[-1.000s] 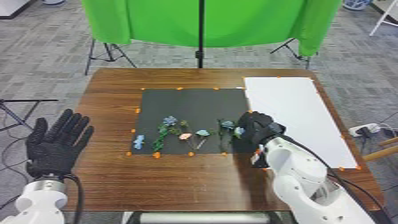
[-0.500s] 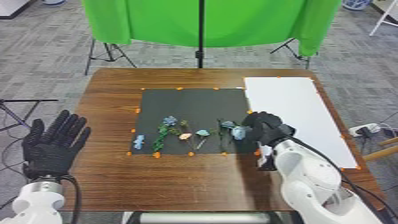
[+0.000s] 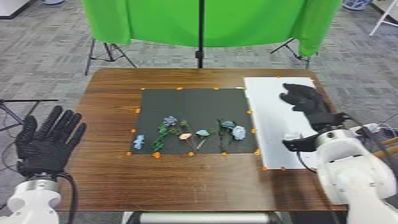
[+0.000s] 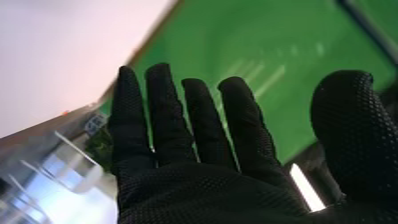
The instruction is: Arrange flowers
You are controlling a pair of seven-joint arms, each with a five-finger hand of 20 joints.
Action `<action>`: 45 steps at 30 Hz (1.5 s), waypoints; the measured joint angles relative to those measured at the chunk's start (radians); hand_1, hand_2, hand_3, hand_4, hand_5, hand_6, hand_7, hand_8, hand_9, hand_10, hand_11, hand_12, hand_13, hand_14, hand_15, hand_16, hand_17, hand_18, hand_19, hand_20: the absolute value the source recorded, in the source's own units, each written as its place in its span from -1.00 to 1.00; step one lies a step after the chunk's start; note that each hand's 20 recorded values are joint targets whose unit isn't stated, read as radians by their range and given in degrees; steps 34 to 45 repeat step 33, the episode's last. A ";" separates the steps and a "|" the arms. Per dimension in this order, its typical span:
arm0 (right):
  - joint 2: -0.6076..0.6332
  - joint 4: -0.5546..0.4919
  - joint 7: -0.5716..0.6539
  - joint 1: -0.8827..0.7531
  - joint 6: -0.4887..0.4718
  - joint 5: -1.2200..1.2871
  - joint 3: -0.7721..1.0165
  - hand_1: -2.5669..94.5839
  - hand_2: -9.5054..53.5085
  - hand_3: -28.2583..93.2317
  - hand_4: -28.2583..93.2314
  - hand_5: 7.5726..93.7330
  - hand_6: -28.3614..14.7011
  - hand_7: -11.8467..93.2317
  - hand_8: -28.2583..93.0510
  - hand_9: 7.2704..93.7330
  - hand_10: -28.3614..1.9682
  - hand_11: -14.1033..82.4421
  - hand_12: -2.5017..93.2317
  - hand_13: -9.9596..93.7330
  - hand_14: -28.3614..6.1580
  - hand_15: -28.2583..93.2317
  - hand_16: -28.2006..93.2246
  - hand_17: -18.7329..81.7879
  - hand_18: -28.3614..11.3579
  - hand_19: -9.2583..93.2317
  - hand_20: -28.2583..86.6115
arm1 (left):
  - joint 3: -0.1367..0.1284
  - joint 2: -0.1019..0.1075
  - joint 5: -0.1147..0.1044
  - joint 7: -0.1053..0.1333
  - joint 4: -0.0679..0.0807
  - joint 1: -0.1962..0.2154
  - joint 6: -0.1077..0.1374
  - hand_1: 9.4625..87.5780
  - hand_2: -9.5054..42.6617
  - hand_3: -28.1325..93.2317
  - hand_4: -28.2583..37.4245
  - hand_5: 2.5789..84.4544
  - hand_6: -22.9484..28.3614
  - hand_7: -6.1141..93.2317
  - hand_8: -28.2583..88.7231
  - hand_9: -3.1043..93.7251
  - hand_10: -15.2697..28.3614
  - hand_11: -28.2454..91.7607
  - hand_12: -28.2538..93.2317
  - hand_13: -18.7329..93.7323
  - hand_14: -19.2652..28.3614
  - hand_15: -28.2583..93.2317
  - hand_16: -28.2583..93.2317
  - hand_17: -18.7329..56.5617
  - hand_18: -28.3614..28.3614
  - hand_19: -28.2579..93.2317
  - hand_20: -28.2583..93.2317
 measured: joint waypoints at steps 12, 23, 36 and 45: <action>-0.129 0.014 -0.131 -0.019 -0.107 0.556 0.208 -0.68 -0.41 0.71 -1.00 -0.25 0.32 -0.63 -0.68 -0.35 0.22 -0.65 -0.72 -0.31 -0.13 -0.45 -0.16 -0.40 -0.35 -0.34 -0.17 | 0.008 0.030 0.001 0.014 0.018 -0.021 -0.022 -0.66 -0.19 0.60 -1.00 -0.20 0.14 -0.76 -0.66 -0.23 0.29 -0.34 -0.39 -0.18 0.28 -0.35 -0.56 -0.59 0.43 -0.06 -0.34; -0.153 -0.003 -0.131 -0.059 -0.118 0.689 0.230 -0.67 -0.41 0.72 -1.00 -0.22 0.32 -0.62 -0.68 -0.33 0.22 -0.64 -0.72 -0.30 -0.17 -0.45 -0.14 -0.41 -0.35 -0.35 -0.16 | 0.003 0.033 0.008 0.020 0.020 -0.025 -0.029 -0.64 -0.20 0.59 -1.00 -0.11 0.19 -0.77 -0.65 -0.21 0.30 -0.33 -0.39 -0.16 0.27 -0.35 -0.54 -0.59 0.43 -0.06 -0.33; -0.145 -0.011 -0.150 -0.056 -0.154 0.674 0.233 -0.67 -0.41 0.73 -1.00 -0.22 0.32 -0.62 -0.68 -0.32 0.25 -0.64 -0.72 -0.29 -0.15 -0.45 -0.14 -0.41 -0.34 -0.35 -0.16 | 0.002 0.029 0.008 0.047 0.031 -0.030 -0.049 -0.63 -0.26 0.62 -1.00 -0.05 0.21 -0.75 -0.65 -0.17 0.30 -0.32 -0.38 -0.12 0.28 -0.34 -0.54 -0.58 0.44 -0.07 -0.33; -0.145 -0.011 -0.150 -0.056 -0.154 0.674 0.233 -0.67 -0.41 0.73 -1.00 -0.22 0.32 -0.62 -0.68 -0.32 0.25 -0.64 -0.72 -0.29 -0.15 -0.45 -0.14 -0.41 -0.34 -0.35 -0.16 | 0.002 0.029 0.008 0.047 0.031 -0.030 -0.049 -0.63 -0.26 0.62 -1.00 -0.05 0.21 -0.75 -0.65 -0.17 0.30 -0.32 -0.38 -0.12 0.28 -0.34 -0.54 -0.58 0.44 -0.07 -0.33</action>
